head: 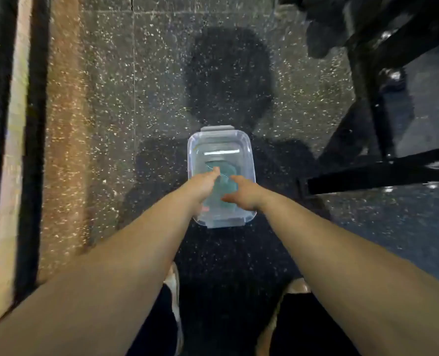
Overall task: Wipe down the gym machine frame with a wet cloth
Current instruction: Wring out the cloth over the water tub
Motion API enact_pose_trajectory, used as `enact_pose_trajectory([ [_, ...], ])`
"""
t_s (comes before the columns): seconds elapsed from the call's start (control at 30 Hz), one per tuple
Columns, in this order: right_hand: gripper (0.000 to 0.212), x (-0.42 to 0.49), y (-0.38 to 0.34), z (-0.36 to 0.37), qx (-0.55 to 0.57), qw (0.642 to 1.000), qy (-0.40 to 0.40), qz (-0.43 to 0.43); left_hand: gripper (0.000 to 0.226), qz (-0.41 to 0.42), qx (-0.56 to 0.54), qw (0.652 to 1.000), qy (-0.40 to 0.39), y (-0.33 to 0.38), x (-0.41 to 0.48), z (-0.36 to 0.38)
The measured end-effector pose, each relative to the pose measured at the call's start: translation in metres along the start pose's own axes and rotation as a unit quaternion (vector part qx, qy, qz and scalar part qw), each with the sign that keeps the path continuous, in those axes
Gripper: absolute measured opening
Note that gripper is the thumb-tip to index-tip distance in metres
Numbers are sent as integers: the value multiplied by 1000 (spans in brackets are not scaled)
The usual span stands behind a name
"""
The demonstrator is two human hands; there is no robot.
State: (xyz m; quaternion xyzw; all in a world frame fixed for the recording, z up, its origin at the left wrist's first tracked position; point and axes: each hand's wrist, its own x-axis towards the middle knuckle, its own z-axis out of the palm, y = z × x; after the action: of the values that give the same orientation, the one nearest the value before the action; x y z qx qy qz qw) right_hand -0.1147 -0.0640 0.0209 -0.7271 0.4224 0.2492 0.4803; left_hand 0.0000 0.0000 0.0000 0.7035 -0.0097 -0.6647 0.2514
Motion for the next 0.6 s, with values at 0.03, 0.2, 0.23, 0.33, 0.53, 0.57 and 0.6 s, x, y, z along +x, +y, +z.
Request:
enact_pose_trajectory([
  [0.03,54,17,4,10,-14,1000,-7,3,70,-9,-20,1000,2,-2,12,2],
  [0.2,87,91,32,59,17,993,5,114,71,-29,-83,996,33,-21,85,-3],
  [0.23,81,99,36,65,49,990,27,129,66,-32,-86,995,39,-24,93,-3],
  [0.33,41,109,43,73,72,980,133,132,58,-22,-106,992,61,-27,105,-3],
  [0.53,30,60,8,52,185,955,230,-10,35,-4,-138,990,-22,-12,93,6],
  [0.57,35,54,3,51,198,949,243,-25,33,18,-126,991,-25,-10,91,6],
  [0.6,37,52,1,51,193,946,256,-34,31,32,-134,990,-36,-9,87,7],
])
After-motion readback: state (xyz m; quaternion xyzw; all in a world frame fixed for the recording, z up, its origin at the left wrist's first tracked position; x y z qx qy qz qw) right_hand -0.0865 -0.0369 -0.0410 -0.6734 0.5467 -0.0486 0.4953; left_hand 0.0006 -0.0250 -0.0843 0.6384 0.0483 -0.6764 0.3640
